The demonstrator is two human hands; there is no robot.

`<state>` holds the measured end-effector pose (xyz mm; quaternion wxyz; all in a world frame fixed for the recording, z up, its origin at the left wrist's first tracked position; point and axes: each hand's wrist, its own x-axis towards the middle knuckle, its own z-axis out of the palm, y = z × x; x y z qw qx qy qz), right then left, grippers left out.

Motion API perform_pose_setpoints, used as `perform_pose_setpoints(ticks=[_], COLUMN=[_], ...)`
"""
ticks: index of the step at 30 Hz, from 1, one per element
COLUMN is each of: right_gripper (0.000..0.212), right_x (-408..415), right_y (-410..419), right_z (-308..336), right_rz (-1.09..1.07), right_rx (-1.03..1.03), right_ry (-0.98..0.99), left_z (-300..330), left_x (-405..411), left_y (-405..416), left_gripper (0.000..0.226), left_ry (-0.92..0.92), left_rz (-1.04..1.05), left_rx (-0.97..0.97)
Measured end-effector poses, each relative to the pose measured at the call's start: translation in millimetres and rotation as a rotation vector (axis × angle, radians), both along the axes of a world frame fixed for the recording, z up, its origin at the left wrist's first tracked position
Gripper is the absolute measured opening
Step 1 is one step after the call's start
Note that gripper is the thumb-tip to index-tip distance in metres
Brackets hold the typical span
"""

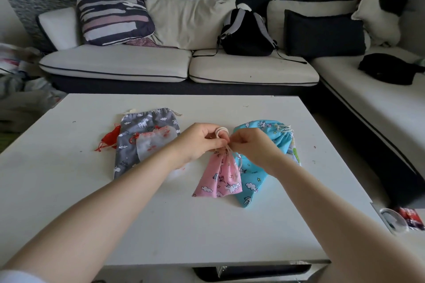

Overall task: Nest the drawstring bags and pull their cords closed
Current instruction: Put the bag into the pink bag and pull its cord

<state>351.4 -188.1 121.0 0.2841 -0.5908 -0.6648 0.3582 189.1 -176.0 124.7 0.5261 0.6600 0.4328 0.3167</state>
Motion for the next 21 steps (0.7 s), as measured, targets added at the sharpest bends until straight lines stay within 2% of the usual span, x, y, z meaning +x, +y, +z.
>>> perform_pose_setpoints(ticks=[5,8,10,12,13,17,21], right_gripper=[0.006,0.004,0.004,0.006,0.007,0.015,0.02], right_x=[-8.1,-7.5,-8.7,-10.4,-11.3,-11.3,-3.8], right_y=[-3.1,-4.7,-7.2,-9.7,-11.7,-17.6,-14.3], right_z=[-6.0,-4.5,-2.7,-3.3,-2.8,1.8,5.0], right_rz=[-0.082,-0.156,-0.177,-0.159,-0.134,-0.001,-0.013], right_rx=[0.026,0.006,-0.01,0.006,0.005,-0.04,-0.157], right_ry=[0.051,0.215,0.316,0.343,0.348,0.351,0.628], left_z=[-9.0,-10.6,-8.3,-3.5,-0.7,2.5,4.9], left_x=[5.1,6.3,7.0,9.1,10.5,15.2,16.5], left_y=[0.3,1.1,2.4,1.9,1.5,-2.6,-8.7], left_gripper=[0.022,0.012,0.004,0.009,0.007,0.015,0.018], left_ry=[0.015,0.084,0.237,0.426,0.464,0.446,0.388], left_rz=[0.172,0.259,0.314,0.337,0.34,0.376,0.357], left_rx=[0.033,0.109,0.226,0.397,0.463,0.577,0.691])
